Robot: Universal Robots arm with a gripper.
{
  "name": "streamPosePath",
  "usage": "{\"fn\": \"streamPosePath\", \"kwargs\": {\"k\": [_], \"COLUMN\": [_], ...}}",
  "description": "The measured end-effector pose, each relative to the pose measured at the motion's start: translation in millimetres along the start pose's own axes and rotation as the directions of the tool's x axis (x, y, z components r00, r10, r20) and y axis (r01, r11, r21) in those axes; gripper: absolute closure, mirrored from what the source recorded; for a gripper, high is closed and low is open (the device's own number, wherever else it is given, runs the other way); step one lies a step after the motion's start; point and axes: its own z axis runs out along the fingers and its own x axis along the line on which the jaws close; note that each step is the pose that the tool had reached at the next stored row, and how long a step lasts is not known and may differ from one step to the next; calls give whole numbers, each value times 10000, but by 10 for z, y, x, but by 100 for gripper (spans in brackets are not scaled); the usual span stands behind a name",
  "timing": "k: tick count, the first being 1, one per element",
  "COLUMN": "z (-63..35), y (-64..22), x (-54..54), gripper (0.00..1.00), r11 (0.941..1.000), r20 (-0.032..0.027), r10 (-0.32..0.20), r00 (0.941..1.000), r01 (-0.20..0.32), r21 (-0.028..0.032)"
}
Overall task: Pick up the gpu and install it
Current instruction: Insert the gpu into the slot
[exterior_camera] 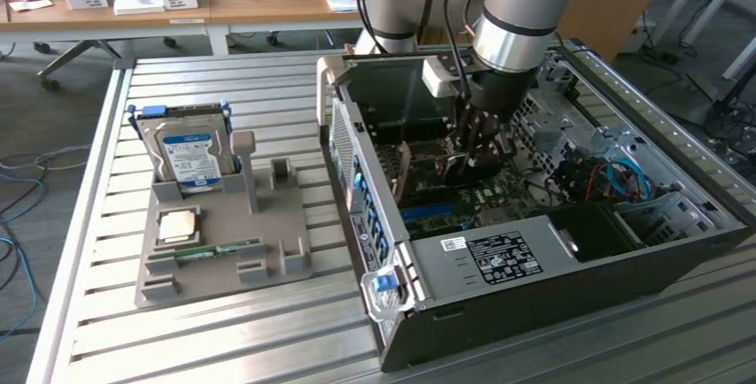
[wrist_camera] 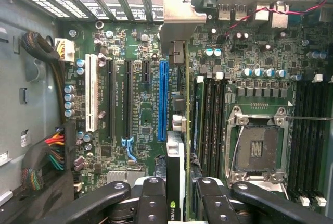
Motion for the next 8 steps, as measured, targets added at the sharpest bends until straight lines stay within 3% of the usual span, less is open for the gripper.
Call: {"fn": "streamPosePath", "kwargs": {"k": [8], "z": [0], "y": [10], "x": [0], "gripper": [73], "r11": [10000], "r20": [0], "r10": [0], "r00": [10000], "r01": [0], "r21": [0]}}
